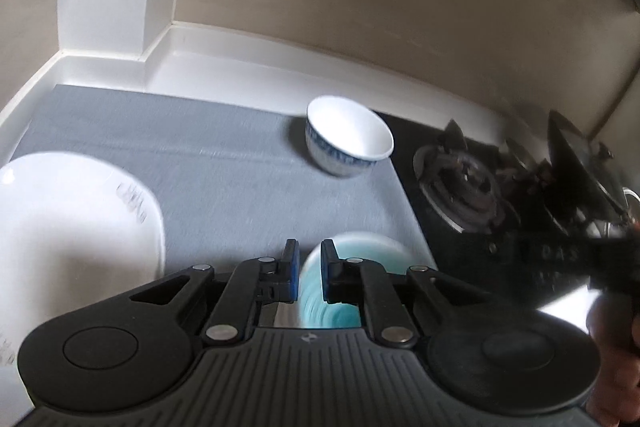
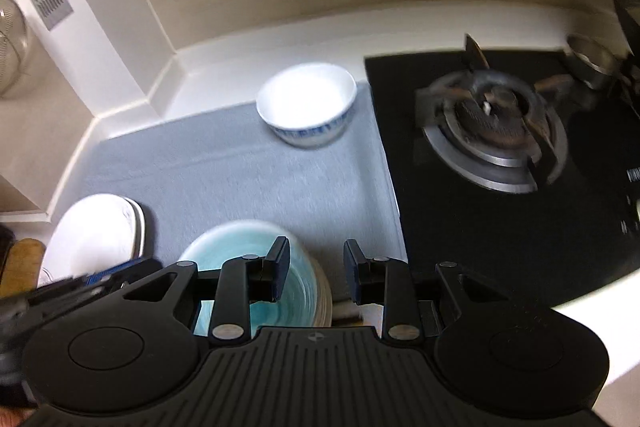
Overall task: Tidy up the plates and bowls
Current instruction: 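Move the left tool to the blue-patterned white bowl and grasp its rim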
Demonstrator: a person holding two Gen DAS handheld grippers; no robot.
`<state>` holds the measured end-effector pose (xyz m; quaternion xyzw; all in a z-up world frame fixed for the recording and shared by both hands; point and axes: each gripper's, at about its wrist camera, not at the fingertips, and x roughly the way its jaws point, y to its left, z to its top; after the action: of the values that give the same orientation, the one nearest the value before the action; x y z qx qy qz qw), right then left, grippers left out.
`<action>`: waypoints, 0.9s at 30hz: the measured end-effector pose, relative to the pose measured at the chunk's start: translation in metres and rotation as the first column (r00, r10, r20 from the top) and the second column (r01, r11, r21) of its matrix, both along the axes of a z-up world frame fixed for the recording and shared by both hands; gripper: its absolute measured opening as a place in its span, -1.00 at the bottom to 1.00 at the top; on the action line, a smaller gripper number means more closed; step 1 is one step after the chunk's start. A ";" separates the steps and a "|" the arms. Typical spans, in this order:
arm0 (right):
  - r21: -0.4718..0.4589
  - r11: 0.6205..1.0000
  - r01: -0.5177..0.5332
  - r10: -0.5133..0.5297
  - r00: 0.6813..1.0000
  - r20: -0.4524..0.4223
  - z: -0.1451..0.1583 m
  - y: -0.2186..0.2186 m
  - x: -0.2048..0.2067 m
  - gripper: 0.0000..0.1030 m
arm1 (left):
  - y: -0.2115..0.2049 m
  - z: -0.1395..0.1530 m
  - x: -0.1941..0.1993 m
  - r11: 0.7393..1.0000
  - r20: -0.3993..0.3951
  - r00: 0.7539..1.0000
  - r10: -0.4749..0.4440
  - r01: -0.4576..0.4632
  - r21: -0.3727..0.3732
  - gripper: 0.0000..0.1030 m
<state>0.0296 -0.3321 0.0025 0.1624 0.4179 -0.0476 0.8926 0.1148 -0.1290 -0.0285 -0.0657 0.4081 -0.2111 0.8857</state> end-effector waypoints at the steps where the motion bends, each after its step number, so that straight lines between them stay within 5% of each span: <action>1: 0.000 1.000 -0.006 0.006 1.000 0.005 0.001 -0.004 0.003 -0.38 | -0.002 0.001 0.008 1.000 -0.008 1.000 0.012 -0.012 -0.011 -0.78; 14: 0.087 0.994 -0.069 0.064 0.996 0.060 0.001 -0.072 0.016 -0.38 | -0.037 -0.006 0.114 0.987 -0.139 0.984 0.110 -0.124 -0.099 -0.75; 16: 0.097 0.991 -0.090 0.083 0.994 0.069 0.000 -0.079 0.014 -0.38 | -0.045 -0.009 0.125 0.988 -0.145 0.983 0.110 -0.124 -0.095 -0.71; 18: 0.100 0.989 -0.112 0.104 0.992 0.076 -0.002 -0.083 0.011 -0.38 | -0.054 -0.016 0.136 0.988 -0.160 0.981 0.109 -0.124 -0.092 -0.40; 20: 0.109 0.986 -0.125 0.118 0.991 0.069 -0.005 -0.087 0.009 -0.38 | -0.062 -0.023 0.148 0.987 -0.181 0.976 0.123 -0.139 -0.082 -0.31; 27: 0.135 0.980 -0.145 0.143 0.989 0.023 -0.017 -0.094 0.002 -0.38 | -0.084 -0.043 0.177 0.988 -0.237 0.962 0.133 -0.148 -0.045 -0.22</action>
<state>0.0317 -0.4265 -0.0149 0.1925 0.4250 0.0467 0.8833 0.2916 -0.2126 -0.0717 -0.1461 0.4968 -0.1511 0.8420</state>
